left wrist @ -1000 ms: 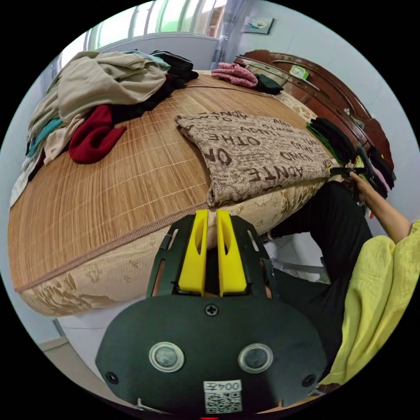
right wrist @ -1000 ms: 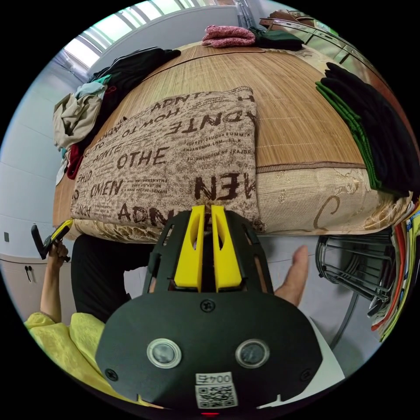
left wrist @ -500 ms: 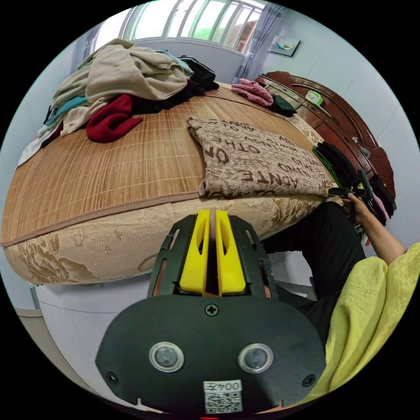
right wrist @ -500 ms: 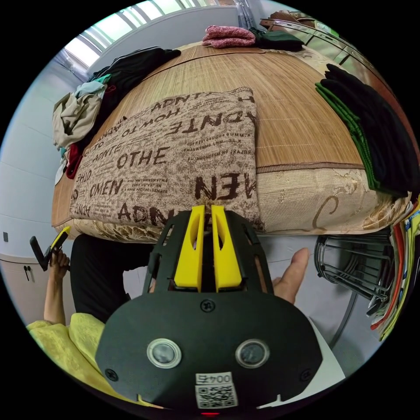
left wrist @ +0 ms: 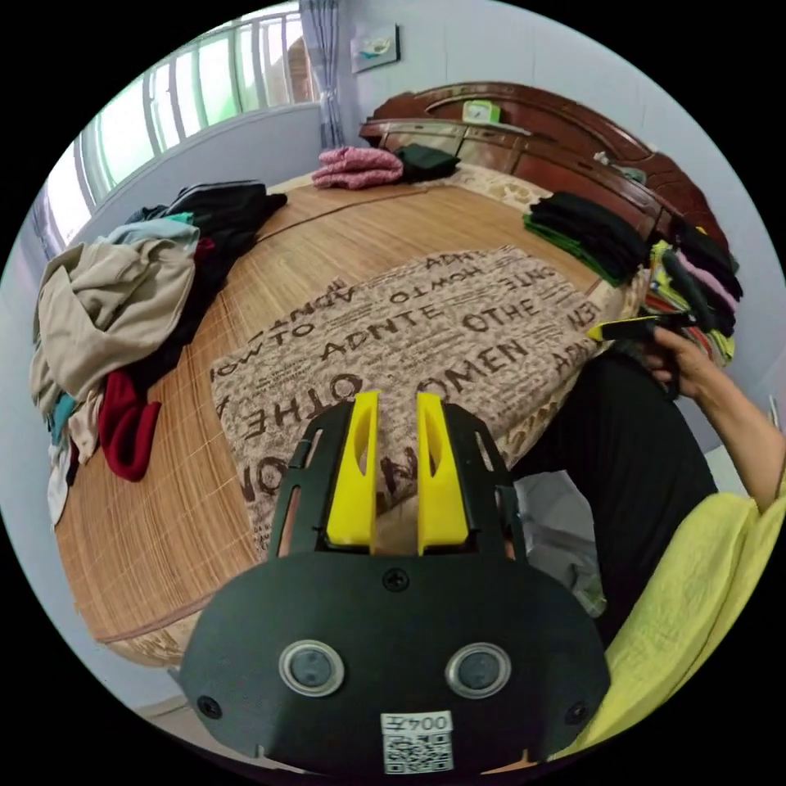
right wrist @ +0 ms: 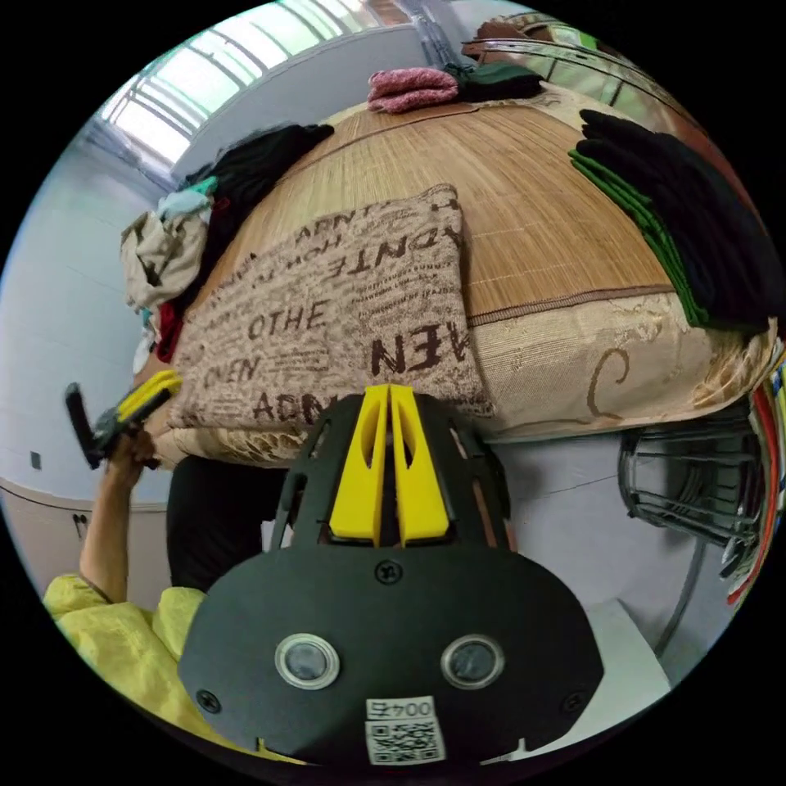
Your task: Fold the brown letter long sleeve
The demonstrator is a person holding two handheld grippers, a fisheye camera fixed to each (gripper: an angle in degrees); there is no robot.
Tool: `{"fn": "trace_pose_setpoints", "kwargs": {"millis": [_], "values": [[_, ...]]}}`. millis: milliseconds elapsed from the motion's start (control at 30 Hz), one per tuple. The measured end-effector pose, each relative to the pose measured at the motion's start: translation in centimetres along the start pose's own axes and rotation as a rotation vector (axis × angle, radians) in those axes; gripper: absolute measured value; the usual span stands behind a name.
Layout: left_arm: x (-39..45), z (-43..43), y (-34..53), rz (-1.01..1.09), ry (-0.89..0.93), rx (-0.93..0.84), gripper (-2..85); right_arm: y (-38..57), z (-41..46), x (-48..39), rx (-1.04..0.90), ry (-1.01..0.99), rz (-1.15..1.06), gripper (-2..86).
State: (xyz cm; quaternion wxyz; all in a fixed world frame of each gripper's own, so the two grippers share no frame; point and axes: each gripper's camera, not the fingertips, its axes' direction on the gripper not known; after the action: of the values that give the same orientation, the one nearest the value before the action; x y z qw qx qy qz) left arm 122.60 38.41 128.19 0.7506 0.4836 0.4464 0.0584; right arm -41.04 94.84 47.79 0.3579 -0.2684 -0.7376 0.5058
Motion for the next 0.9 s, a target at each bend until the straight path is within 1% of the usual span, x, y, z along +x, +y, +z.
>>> {"fn": "trace_pose_setpoints", "kwargs": {"millis": [67,133,167,267,433,633,700,767,800,900], "values": [[-0.1,0.5,-2.8,-0.023,-0.045,-0.078,6.2,0.8,-2.4,3.4,0.085,-0.155,0.08,2.8],[0.0,1.4,-5.6,-0.037,-0.063,-0.222,5.3,1.3,-3.5,6.5,0.105,-0.286,0.143,7.4],[0.1,1.5,-6.1,-0.04,-0.059,-0.247,5.1,1.5,-3.8,8.4,0.104,-0.366,0.18,10.5],[0.5,-0.7,-8.6,-0.06,-0.077,-0.242,4.8,2.3,-4.3,12.3,0.119,-0.482,0.246,12.1],[-0.2,-4.9,-13.6,-0.082,-0.065,-0.278,3.5,2.5,-3.7,16.5,0.114,-0.569,0.326,12.7],[-0.7,-9.2,-18.5,-0.094,-0.051,-0.306,2.9,1.7,-3.2,19.3,0.106,-0.567,0.376,13.6],[-0.8,-10.2,-20.1,-0.103,-0.049,-0.324,2.9,1.6,-3.4,20.0,0.11,-0.537,0.396,15.2],[-1.0,-11.2,-21.5,-0.11,-0.046,-0.339,2.9,1.7,-4.0,20.7,0.16,-0.454,0.406,16.3],[-1.0,-11.8,-22.4,-0.109,-0.047,-0.344,2.9,1.6,-4.1,20.9,0.166,-0.452,0.408,16.4],[-0.8,-13.4,-24.1,-0.091,-0.05,-0.335,3.1,0.5,-3.1,21.6,0.097,-0.529,0.408,16.4]]}}
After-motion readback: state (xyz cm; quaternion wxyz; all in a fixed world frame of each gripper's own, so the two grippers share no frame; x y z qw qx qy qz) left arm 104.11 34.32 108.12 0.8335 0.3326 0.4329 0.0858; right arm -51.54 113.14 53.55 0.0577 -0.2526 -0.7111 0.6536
